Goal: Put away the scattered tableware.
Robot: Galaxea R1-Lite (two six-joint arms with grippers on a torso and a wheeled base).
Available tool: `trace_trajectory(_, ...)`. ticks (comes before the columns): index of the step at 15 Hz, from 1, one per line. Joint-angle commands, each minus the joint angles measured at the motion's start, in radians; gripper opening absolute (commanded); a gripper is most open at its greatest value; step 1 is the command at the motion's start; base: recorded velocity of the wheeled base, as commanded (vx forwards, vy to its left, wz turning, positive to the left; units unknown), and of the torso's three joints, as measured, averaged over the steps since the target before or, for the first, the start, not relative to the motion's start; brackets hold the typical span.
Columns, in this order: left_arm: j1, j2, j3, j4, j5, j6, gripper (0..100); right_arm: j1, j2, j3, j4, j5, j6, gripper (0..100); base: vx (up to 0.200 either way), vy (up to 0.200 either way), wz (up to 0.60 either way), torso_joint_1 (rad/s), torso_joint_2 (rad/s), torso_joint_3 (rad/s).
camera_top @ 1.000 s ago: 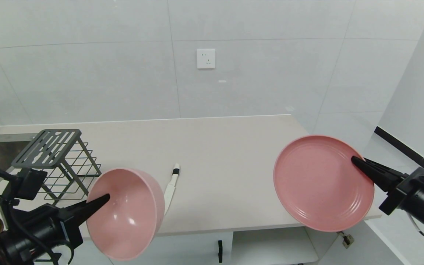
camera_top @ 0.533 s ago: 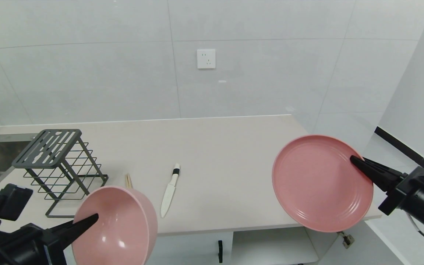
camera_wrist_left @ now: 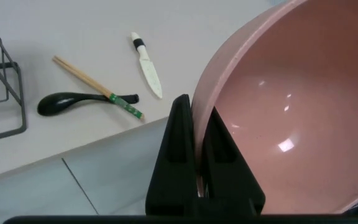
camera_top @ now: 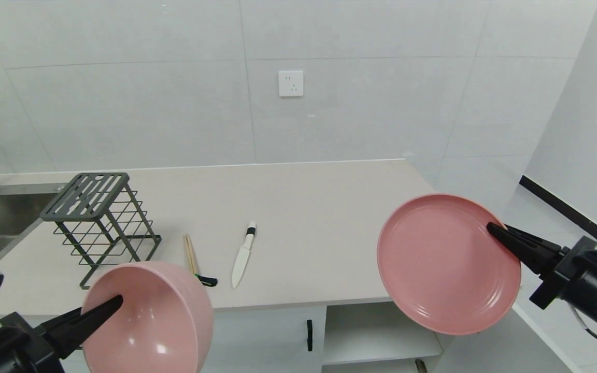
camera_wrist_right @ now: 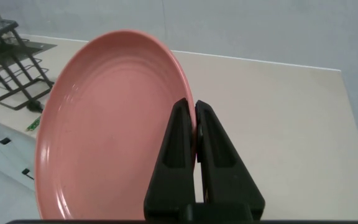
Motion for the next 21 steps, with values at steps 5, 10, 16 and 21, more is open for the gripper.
trace_trajectory(5, 0.008, -0.005, 0.000, -0.017, 0.001, -0.001, 0, 0.002, 0.004, -0.001, 0.000, 0.000, -0.001, 0, -0.120, 0.000, 0.00, 0.005, 0.00, -0.002)
trace_trajectory(10, 0.008, -0.007, 0.000, -0.010, 0.004, 0.000, 0, 0.008, 0.003, 0.000, 0.000, -0.001, -0.013, 0, 0.000, 0.000, 0.00, -0.063, 0.15, 0.072)
trace_trajectory(16, 0.006, -0.025, 0.000, 0.004, 0.003, 0.000, 0, 0.012, 0.000, 0.000, 0.000, -0.001, -0.039, 0, 0.000, 0.000, 0.00, -0.256, 0.50, 0.244)
trace_trajectory(21, 0.006, -0.033, 0.000, 0.013, 0.003, 0.002, 0, 0.012, 0.003, 0.000, 0.000, -0.001, -0.041, 0, 0.000, 0.000, 0.00, -0.281, 0.55, 0.263)
